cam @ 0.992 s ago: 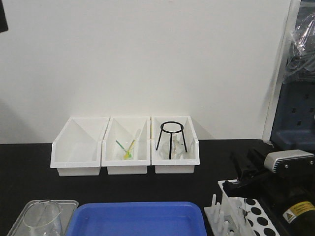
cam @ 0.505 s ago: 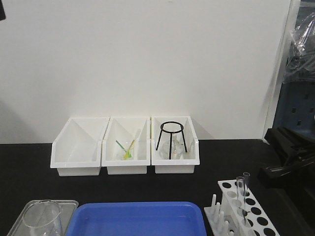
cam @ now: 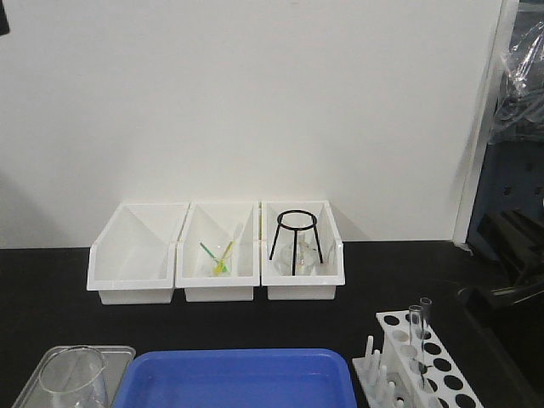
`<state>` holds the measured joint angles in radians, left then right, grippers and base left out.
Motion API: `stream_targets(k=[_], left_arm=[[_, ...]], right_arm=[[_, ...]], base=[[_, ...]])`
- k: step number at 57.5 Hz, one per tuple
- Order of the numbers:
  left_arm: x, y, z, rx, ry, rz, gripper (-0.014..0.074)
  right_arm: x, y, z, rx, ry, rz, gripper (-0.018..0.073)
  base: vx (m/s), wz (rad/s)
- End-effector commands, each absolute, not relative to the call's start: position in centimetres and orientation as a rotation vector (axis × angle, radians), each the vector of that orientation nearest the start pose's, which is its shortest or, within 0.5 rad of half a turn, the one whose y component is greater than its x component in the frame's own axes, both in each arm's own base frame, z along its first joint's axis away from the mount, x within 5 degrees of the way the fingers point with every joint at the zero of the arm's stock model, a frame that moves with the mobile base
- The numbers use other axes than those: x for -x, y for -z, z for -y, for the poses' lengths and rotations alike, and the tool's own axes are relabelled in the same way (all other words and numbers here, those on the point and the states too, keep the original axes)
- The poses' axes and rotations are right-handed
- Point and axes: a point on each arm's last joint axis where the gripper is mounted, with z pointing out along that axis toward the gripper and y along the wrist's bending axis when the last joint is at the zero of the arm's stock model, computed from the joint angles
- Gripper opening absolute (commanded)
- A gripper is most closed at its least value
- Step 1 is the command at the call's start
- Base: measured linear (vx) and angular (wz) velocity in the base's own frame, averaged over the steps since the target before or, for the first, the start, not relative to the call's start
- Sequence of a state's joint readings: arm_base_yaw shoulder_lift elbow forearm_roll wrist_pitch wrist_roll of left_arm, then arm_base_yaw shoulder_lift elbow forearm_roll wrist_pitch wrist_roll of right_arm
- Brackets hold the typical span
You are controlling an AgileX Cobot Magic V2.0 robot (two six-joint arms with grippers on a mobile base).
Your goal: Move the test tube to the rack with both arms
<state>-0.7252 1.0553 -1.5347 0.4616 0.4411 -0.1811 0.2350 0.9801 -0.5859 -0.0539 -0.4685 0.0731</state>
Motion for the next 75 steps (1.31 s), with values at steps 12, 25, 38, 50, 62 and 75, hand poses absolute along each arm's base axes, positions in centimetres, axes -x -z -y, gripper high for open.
stream_targets(k=[12, 25, 38, 50, 62, 75], left_arm=[[-13.8, -57.2, 10.2, -0.487, 0.286, -1.208, 0.0014], [-14.1, -56.3, 9.9, -0.487, 0.253, -1.32, 0.0014], [-14.4, -55.4, 9.4, -0.461, 0.249, -1.427, 0.0014], [-13.7, -54.0, 7.0, -0.283, 0.389, -1.457, 0.0014], [-11.2, -47.7, 3.2, -0.121, 0.31, -1.417, 0.0014], [-8.5, -37.4, 0.8, 0.04, 0.193, -1.435, 0.0014]], right_arm=[[-20.0, -35.8, -5.1, 0.168, -0.235, -1.285, -0.0011], [-20.0, -35.8, -5.1, 0.168, -0.235, -1.286, -0.0011], [-20.0, -35.8, -5.1, 0.168, -0.235, -1.287, -0.0011], [-20.0, -35.8, -5.1, 0.168, -0.235, -1.287, -0.0011], [-20.0, -35.8, -5.1, 0.168, -0.235, -1.287, -0.0011], [-20.0, -35.8, -5.1, 0.168, -0.235, -1.287, -0.0011]], base=[[0.0, 0.0], [0.0, 0.0], [0.0, 0.0], [0.0, 0.0], [0.0, 0.0], [0.0, 0.0]])
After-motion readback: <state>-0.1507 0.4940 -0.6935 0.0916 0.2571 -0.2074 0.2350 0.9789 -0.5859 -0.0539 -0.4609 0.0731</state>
